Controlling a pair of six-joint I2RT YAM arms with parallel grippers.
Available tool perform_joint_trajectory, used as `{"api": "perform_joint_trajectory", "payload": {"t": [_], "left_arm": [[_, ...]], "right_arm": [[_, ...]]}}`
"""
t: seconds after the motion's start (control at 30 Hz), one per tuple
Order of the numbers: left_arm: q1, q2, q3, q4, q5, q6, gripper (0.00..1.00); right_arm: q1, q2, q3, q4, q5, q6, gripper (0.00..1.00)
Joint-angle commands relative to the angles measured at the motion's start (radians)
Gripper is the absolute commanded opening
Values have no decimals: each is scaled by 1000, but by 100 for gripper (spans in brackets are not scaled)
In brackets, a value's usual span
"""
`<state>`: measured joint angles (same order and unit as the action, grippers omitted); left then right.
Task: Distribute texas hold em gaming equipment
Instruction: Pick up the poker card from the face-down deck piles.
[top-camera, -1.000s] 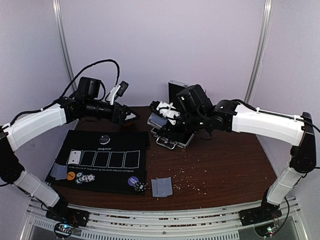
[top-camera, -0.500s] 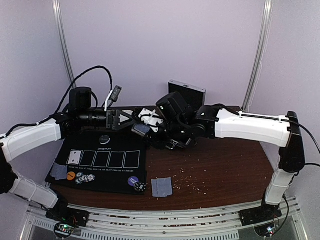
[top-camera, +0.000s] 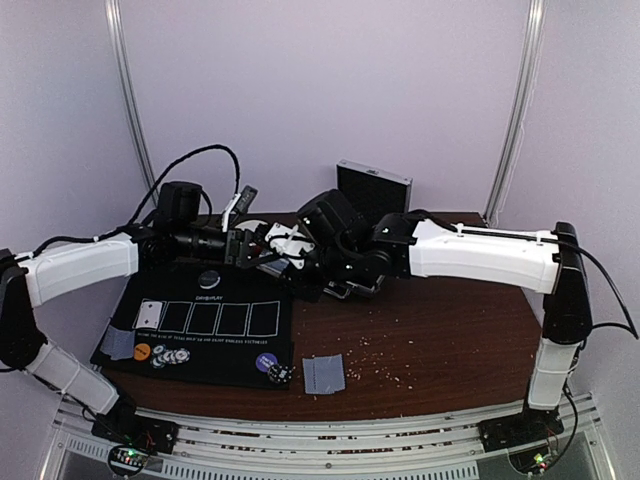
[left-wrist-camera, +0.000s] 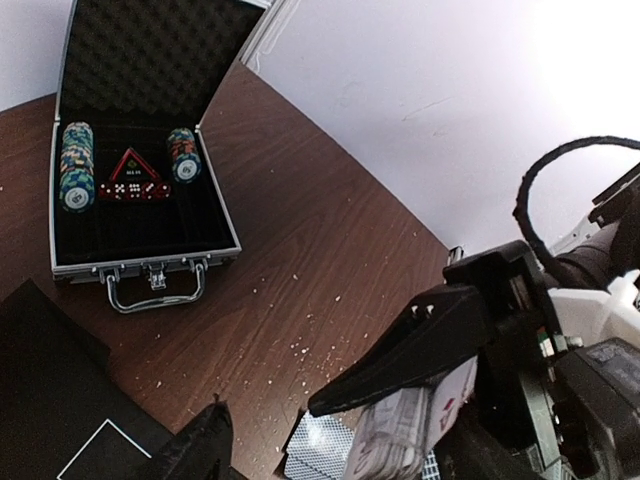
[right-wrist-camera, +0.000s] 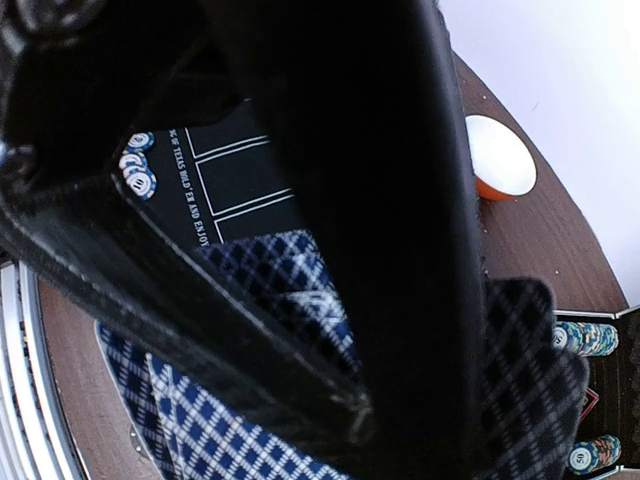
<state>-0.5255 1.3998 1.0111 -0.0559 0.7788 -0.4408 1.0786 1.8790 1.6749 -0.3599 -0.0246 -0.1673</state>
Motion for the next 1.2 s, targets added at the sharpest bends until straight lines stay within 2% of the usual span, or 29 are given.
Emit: {"api": "perform_joint_trajectory", "payload": {"t": [0.0, 0.13, 0.37, 0.57, 0.8, 0.93, 1.0, 1.17], "left_arm": [[-1, 50, 53, -103, -2, 112, 69], [25, 36, 61, -132, -39, 123, 49], [45, 1, 69, -214, -101, 162, 41], [48, 2, 80, -225, -87, 169, 36], [48, -13, 122, -278, -106, 209, 18], [48, -2, 133, -287, -56, 221, 9], [48, 2, 134, -275, 16, 228, 2], [48, -31, 133, -272, 44, 255, 0]], "right_arm": [[1, 28, 67, 12, 15, -33, 43], [-2, 33, 72, 1, 13, -40, 43], [-10, 12, 41, 2, 16, -39, 43], [-17, 15, 35, 4, 7, -41, 43], [-30, 17, 28, 13, 1, -43, 43], [-34, 22, 26, 17, -7, -44, 43], [-35, 26, 29, 16, -10, -46, 43], [-46, 25, 29, 12, -11, -44, 43]]}}
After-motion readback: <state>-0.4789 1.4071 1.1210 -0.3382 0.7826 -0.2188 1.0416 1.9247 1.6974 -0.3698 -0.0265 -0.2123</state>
